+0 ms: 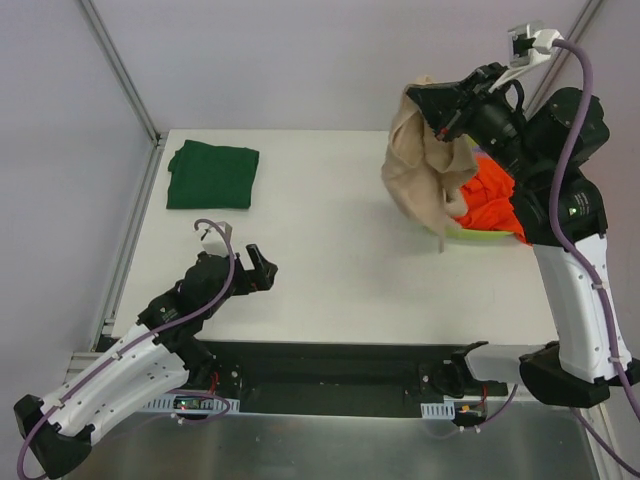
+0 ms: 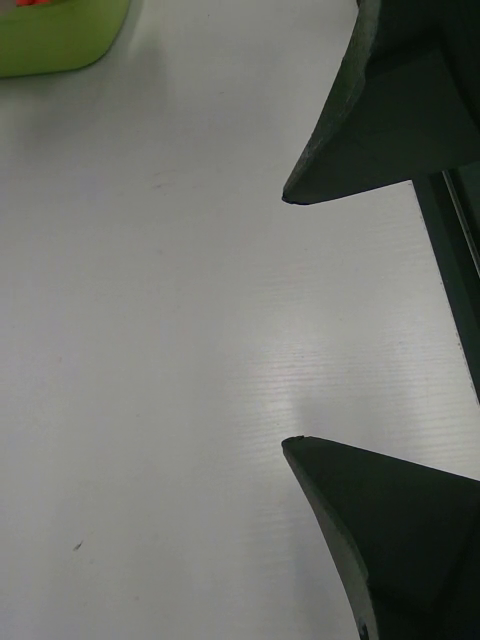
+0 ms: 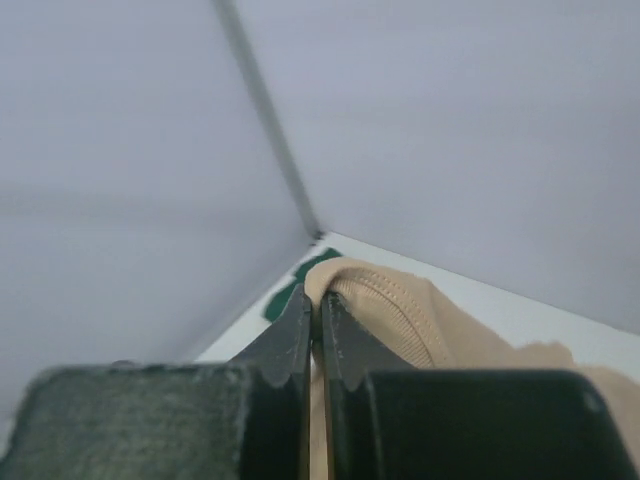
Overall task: Fold and stack the t-shirts
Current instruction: Move the tshirt to the center of the board
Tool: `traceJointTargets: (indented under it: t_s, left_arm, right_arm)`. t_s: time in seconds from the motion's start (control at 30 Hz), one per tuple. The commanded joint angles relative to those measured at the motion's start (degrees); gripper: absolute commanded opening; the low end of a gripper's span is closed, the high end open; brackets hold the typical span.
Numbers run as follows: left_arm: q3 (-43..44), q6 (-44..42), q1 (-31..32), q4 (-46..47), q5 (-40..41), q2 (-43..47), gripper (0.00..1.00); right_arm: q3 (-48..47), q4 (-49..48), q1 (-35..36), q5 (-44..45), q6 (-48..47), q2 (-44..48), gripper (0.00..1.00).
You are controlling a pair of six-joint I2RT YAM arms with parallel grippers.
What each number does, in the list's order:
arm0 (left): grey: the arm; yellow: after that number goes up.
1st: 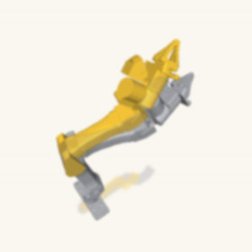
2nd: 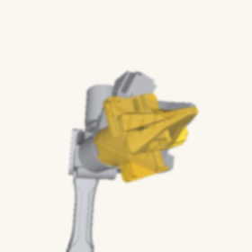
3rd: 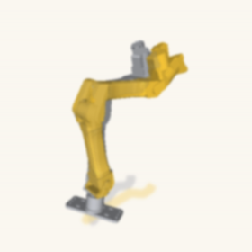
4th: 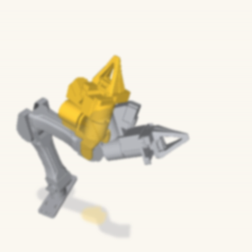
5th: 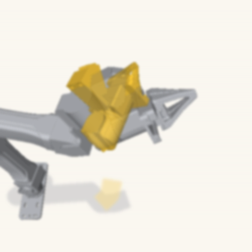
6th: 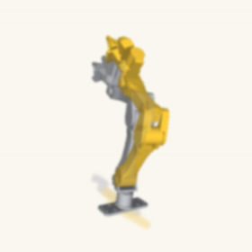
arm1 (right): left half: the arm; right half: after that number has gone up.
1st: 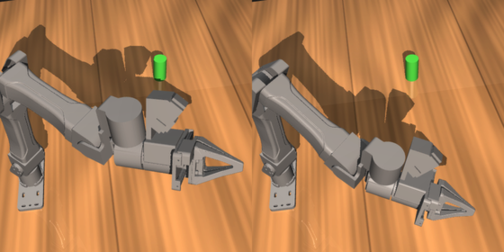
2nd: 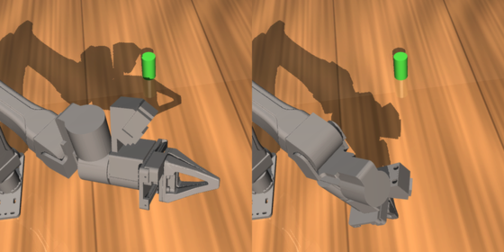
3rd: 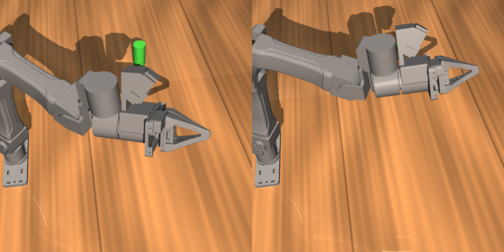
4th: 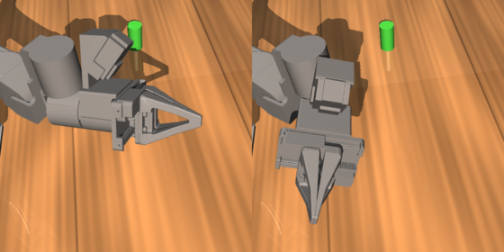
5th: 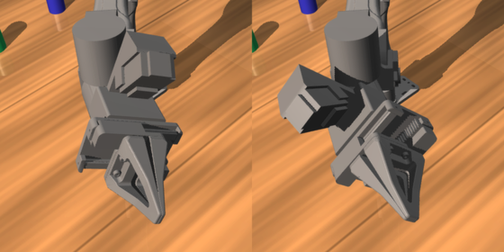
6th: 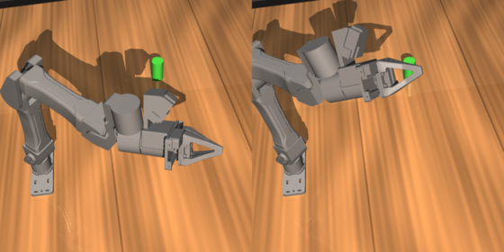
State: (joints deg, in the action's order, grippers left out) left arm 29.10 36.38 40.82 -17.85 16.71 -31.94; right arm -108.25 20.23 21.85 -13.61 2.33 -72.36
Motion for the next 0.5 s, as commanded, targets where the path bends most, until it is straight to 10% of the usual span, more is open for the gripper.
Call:
traceJointTargets:
  t_s: [0.0, 0.27, 0.47]
  left_arm:
    - [0.3, -0.5, -0.1, 1.4, -1.1, 1.2, 0.99]
    - [-0.3, -0.3, -0.1, 1.3, 0.0, 3.9, 0.99]
    - [-0.9, 0.1, -0.1, 0.4, 2.7, 6.3, 0.99]
  right_arm:
    - [-8.2, -1.7, 9.1, -4.9, 3.5, -3.7, 0.01]
    - [-18.1, -1.1, 19.3, -0.2, 1.7, -11.3, 0.01]
    - [9.8, -3.8, 19.1, 24.4, -1.9, 1.9, 0.01]
